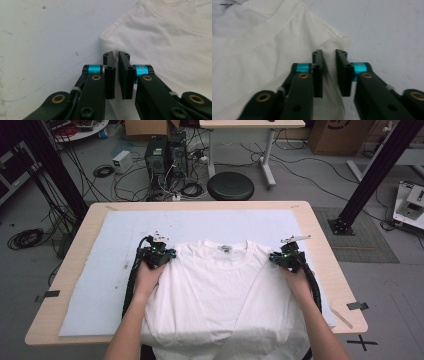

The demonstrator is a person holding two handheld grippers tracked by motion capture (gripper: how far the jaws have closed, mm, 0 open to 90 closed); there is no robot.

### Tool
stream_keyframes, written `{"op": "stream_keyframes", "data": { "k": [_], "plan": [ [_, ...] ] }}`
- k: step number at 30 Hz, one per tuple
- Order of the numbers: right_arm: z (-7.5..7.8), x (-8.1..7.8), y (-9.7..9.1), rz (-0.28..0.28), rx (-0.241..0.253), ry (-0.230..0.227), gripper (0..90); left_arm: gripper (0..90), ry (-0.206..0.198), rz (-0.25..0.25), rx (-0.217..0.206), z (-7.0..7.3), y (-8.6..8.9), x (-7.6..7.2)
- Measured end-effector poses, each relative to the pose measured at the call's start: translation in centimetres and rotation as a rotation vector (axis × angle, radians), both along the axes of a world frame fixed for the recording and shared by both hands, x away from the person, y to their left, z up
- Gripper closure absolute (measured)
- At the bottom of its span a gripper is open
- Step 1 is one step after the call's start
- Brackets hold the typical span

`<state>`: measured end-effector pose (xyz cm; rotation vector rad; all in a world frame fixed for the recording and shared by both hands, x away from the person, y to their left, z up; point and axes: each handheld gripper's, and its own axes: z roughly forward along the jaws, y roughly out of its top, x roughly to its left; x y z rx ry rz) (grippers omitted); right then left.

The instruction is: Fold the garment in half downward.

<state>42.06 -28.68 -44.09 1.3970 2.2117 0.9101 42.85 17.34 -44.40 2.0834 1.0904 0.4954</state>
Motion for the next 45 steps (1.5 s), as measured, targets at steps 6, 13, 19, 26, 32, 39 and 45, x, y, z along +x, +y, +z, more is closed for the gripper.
{"op": "stream_keyframes", "data": {
  "k": [6, 13, 19, 26, 32, 39, 45],
  "plan": [
    [0.1, 0.1, -0.2, 0.011, 0.013, -0.01, 83.7, 84.8, 0.006, 0.015, 0.001, 0.1, 0.3, -0.3],
    [0.6, 1.4, -0.6, -0.003, 0.064, -0.031, 69.8, 64.0, -0.01, 0.038, -0.035, 1.1, 0.0, 1.0],
    [0.8, 3.1, 0.2, 0.024, 0.071, -0.012, 65.3, 58.7, 0.056, 0.009, -0.054, 1.2, -1.0, 3.4],
    [-0.1, 4.2, 1.8, 0.071, 0.003, 0.005, 70.5, 74.6, 0.045, -0.063, 0.012, 0.4, -2.5, 3.8],
    [0.1, 4.3, 2.2, 0.101, -0.012, 0.012, 89.8, 88.2, 0.035, -0.07, 0.036, 0.5, -2.5, 3.7],
    [1.7, 3.5, 1.2, 0.088, 0.078, -0.047, 89.9, 88.4, -0.027, -0.063, -0.018, 2.2, -2.0, 3.0],
    [3.1, 1.9, 0.9, 0.098, 0.114, -0.095, 89.9, 88.4, -0.078, -0.078, -0.052, 4.1, -1.7, 1.6]
  ]
}}
